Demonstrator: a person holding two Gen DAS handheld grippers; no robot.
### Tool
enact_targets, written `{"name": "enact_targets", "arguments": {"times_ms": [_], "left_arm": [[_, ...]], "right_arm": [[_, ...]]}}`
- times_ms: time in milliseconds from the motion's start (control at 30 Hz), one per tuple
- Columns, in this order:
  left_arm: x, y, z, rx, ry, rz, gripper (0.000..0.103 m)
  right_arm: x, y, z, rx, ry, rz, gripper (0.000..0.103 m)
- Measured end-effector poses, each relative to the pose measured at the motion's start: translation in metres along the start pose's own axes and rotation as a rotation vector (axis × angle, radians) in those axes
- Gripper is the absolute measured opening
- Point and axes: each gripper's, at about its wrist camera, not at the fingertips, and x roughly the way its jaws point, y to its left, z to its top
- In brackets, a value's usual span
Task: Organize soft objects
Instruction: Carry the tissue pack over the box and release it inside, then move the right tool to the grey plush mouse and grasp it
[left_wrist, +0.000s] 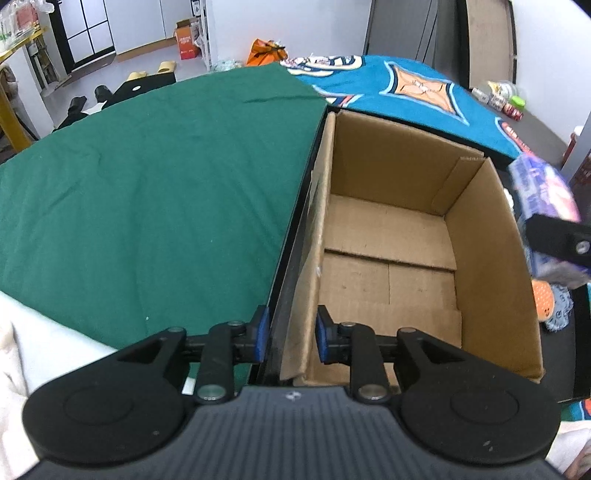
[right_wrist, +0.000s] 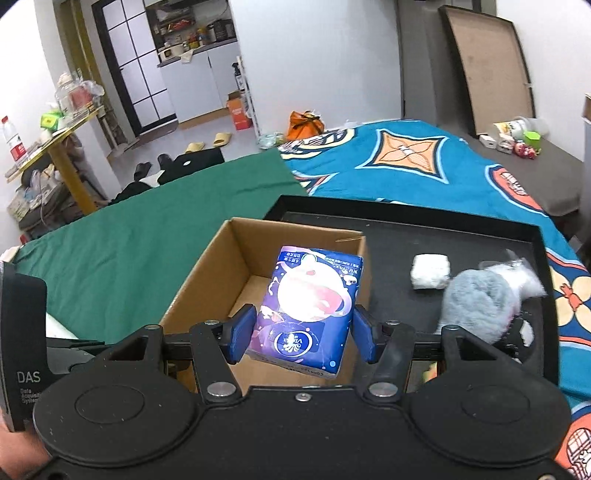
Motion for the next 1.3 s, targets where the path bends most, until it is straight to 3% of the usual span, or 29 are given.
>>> {"name": "enact_targets", "arguments": {"times_ms": [533,600,667,967,1300], "left_arm": [[0.002,0.022,0.010,-0.075,-0.011,-0.069,0.024],[0.001,0.023,0.010,-0.078,-0.012,-0.073,0.024],[0.001,0.024,0.010,-0.083,-0.009,-0.074,0.024],[0.002,0.023,0.011,-0.080,0.011,-0.080,0.025],[-0.004,0.015,0.013,-0.065,0.000,-0.073,0.046]], "right_arm": [[0.023,0.049,0.017,-0.067,-0.002,0.042,0.056],[0.025,0.053,0.020,-0.070,-0.010,0.050,0.060],[0.025,0.056,0.023,-0.073,-0.026,0.055,0.073],[0.024,0.044,0.021,-0.040,0.006,0.023,0.076],[0.011,0.016,0.013,0.023,0.046,0.014,0.082]]}}
